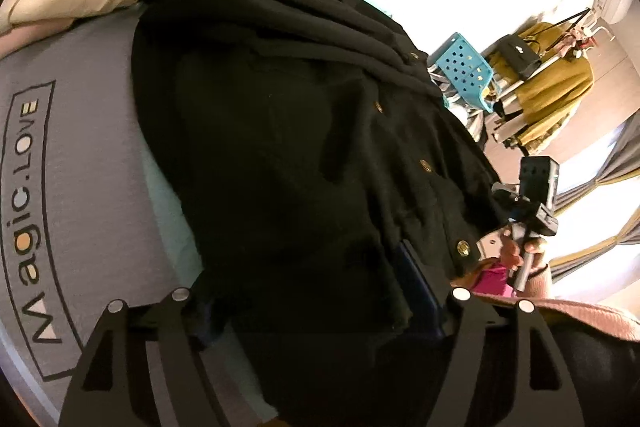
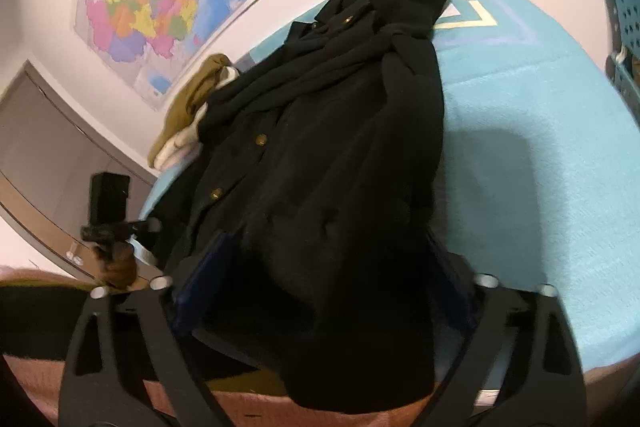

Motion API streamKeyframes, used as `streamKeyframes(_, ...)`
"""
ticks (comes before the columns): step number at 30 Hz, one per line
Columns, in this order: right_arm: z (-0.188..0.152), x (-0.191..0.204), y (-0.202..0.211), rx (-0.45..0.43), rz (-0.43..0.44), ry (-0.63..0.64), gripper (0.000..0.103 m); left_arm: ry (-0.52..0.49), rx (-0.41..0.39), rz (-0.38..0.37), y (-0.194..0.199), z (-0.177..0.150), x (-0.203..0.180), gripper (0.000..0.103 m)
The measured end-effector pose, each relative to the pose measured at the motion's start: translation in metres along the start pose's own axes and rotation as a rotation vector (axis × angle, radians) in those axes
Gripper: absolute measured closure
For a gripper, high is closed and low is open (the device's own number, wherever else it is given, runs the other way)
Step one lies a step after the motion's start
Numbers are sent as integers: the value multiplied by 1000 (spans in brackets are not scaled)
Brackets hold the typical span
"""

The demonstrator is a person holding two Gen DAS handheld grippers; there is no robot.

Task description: Fold large clothes

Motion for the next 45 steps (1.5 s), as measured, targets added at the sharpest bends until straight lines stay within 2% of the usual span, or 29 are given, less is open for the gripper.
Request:
streamKeyframes(1, 0, 1, -2, 15, 52, -31, 68, 14, -7, 21, 0, 1, 1, 48)
streamKeyframes(2, -1, 4, -4, 23, 91, -59, 72, 38, -5, 43, -1, 1, 4, 64)
streamKeyframes(3, -2, 9, -5, 21, 97, -52, 77, 66, -2, 43, -1, 2, 6, 69)
streamKeyframes(4, -1, 15, -3, 11, 100, -47, 80, 76, -4, 38, 0, 2, 6, 86)
streamKeyframes(6, 3, 25, 7, -24, 120, -45, 87, 80, -37, 31, 11, 8, 1, 97)
streamKeyframes(10, 18, 46, 48, -159, 152, -33, 91, 49, -153, -15, 51, 20, -16, 99)
streamKeyframes(12, 24, 57, 75, -231, 151, -7, 92, 22, -195, -10, 70, 23, -25, 99)
streamKeyframes(15, 27, 70, 105, -300, 165, 16, 93, -12, -251, -46, 96, 25, -41, 99)
streamKeyframes(20, 21, 88, 144, -379, 213, 53, 94, -64, -307, -56, 127, 17, -63, 99)
streamKeyframes(24, 5, 77, 136, -348, 194, 11, 94, -2, -304, -59, 135, 5, -49, 99)
streamKeyframes(27, -2, 64, 121, -300, 185, -37, 94, 83, -254, -65, 123, 0, -26, 99)
streamKeyframes(31, 4, 72, 124, -316, 192, -22, 94, 68, -252, -57, 122, 11, -27, 99)
streamKeyframes(37, 41, 75, 126, -326, 197, -35, 94, 32, -255, -40, 130, 47, -30, 99)
streamKeyframes(45, 109, 71, 108, -324, 196, -66, 93, 3, -204, 69, 129, 116, -22, 99)
Point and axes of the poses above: each gripper's, at about its wrist camera, not at the fingertips, and y roughly against the way its jaws point, x to its left, z to its top, the point moved 9 cm from there along -y, roughly the way its jaws point, and after that the axes turned 11 degrees about -z, right-handed, at the moved point
